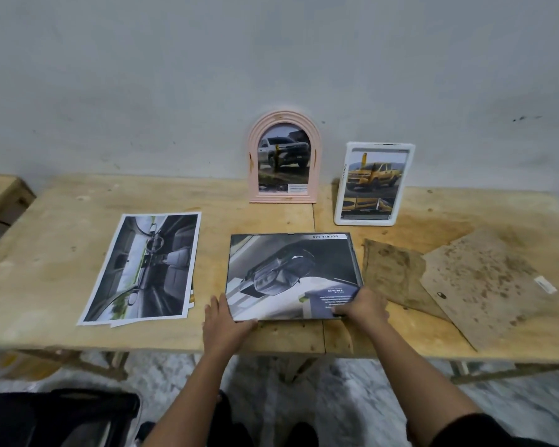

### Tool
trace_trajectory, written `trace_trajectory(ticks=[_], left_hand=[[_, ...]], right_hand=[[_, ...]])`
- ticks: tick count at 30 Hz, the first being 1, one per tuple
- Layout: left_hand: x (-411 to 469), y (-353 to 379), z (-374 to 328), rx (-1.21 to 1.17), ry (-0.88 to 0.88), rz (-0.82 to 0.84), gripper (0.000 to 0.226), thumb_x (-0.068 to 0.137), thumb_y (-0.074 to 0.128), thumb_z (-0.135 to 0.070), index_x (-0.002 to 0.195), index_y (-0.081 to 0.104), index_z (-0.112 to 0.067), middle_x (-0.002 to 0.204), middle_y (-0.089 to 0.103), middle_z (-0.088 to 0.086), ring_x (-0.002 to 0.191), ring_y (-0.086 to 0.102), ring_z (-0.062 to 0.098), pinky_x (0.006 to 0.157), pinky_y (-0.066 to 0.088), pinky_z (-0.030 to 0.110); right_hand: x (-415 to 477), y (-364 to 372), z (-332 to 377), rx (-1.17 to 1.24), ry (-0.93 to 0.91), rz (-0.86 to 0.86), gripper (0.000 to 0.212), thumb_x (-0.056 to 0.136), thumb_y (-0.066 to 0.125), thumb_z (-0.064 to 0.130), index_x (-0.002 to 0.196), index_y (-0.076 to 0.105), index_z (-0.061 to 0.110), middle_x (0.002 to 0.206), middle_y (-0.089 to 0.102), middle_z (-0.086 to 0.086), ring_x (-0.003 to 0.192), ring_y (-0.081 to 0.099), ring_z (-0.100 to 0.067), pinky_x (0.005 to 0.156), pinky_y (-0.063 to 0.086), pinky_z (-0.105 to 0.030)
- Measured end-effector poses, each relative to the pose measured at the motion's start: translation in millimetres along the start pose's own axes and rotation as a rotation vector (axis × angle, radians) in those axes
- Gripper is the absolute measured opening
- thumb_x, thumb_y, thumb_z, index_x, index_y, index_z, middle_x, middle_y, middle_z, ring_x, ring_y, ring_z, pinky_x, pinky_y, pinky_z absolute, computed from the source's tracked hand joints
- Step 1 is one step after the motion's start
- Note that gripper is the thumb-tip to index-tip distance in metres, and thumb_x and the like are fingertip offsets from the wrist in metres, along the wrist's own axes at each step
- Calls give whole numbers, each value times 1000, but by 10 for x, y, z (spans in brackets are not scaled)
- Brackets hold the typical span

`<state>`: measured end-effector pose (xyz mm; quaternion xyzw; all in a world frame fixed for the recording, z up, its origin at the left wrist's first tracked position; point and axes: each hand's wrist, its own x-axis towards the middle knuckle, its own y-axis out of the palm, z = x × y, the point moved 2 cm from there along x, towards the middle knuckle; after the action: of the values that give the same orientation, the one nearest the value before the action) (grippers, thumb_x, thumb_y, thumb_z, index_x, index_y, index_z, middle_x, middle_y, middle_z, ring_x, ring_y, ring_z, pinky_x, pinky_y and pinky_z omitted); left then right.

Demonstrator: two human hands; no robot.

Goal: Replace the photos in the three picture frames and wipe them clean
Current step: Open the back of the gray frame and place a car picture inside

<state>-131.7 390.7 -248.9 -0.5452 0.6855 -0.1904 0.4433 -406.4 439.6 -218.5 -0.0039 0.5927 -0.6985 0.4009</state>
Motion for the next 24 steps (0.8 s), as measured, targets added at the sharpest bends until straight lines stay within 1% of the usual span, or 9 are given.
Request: trace_trajectory(ticks=[4,6,8,10,12,14,18,21,24], left_hand=[[-9,1,-3,8,2,1,98,79,66,-50,149,7,-15,159,2,7,146,2,29,118,13,45],[-9,0,-2,9,2,1,98,79,65,-49,149,7,-15,159,2,7,146,2,29,117,13,45],[-13,-1,1,14,3,-2,98,79,65,-49,149,7,-15,159,2,7,146,2,29,117,14,46],[-11,4,5,9,4,3,99,79,65,-49,150,6,-15,159,1,7,146,1,29,117,13,46],[-16,7,4,8,-3,13,100,79,65,-49,150,3,-16,159,-1,6,146,-1,29,117,12,46],[-20,7,-5,16,-14,17,99,79,64,-50,150,2,-17,159,-2,5,147,-2,28,118,12,46],[-20,13,-29,33,-32,16,98,80,63,-50,150,2,-18,159,-1,5,147,-1,28,117,12,46],[-29,0,-61,49,-41,14,97,80,63,-49,150,3,-16,159,-1,5,146,0,29,117,13,46],[-35,-25,-105,4,-55,19,98,77,67,-43,149,8,-14,159,4,6,146,5,29,117,15,48]], right_hand=[[89,-5,-52,96,38,-10,64,54,86,42,103,61,9,114,60,-14,112,50,-33,77,40,-35],[134,-50,-93,237,33,-30,37,62,84,34,75,59,11,94,65,-13,94,58,-32,71,41,-35],[155,-93,-139,373,-8,-24,37,69,81,23,57,47,13,66,57,-7,73,55,-29,64,39,-34],[162,-138,-194,397,-40,-34,31,75,76,19,59,50,11,61,55,-6,68,54,-29,62,39,-33],[169,-194,-236,395,-63,-72,16,81,68,17,74,62,4,77,66,-16,78,61,-34,68,46,-36],[169,-240,-279,411,-73,-105,15,88,58,14,80,63,2,84,66,-20,83,61,-36,70,46,-35],[50,-413,-261,398,-158,-169,20,93,47,14,88,63,3,81,62,-17,78,57,-34,66,43,-35],[-87,-659,-186,496,-236,-282,12,91,50,11,84,60,10,74,60,-11,72,55,-30,60,38,-31],[-226,-933,-52,636,-364,-369,20,87,57,12,70,54,3,63,51,-10,62,47,-23,56,33,-29]])
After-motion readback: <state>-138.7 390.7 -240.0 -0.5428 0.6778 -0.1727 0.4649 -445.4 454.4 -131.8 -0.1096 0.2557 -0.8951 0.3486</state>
